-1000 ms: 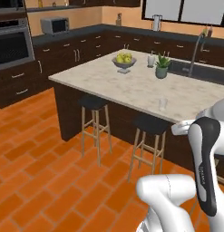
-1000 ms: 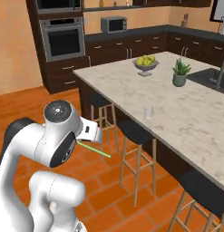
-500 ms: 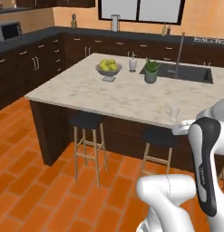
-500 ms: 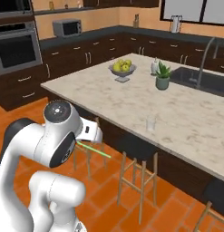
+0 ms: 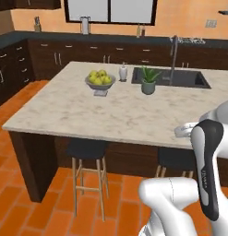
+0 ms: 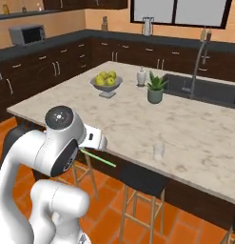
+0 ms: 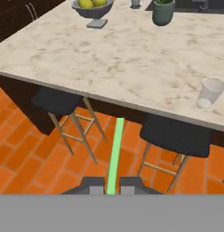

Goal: Take a straw from the drawer in front and place it inside the glass cup on the dining counter.

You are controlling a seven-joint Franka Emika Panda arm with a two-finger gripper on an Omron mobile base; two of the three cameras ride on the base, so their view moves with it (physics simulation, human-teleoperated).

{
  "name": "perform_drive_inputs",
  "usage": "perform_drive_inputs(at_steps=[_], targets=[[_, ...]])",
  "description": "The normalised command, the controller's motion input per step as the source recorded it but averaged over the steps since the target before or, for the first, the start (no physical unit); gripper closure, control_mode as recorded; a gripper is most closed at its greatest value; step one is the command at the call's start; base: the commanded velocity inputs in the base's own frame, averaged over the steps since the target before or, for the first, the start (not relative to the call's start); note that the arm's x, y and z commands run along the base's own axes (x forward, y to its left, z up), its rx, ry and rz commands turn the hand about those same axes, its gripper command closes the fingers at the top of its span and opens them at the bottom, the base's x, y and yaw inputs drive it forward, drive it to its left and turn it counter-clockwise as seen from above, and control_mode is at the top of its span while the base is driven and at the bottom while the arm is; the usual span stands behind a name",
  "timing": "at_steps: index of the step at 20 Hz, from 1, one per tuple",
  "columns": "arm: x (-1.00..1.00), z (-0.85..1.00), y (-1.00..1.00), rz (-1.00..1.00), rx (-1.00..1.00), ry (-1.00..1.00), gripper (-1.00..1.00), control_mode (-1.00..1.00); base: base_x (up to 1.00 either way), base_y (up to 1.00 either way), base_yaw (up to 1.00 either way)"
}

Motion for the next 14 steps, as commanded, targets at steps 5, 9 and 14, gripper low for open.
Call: perform_drive_inputs(at_steps=[5, 9, 14], targets=[[0.00, 0.00, 0.00, 0.00, 0.00, 0.00, 1.00, 1.00, 0.53, 0.19, -0.46], [0.00, 0.00, 0.00, 0.00, 0.00, 0.00, 1.00, 1.00, 0.45, 0.34, -0.53], [0.00, 0.00, 0.00, 0.00, 0.00, 0.00, 1.00, 1.00, 0.54, 0.48, -0.45]])
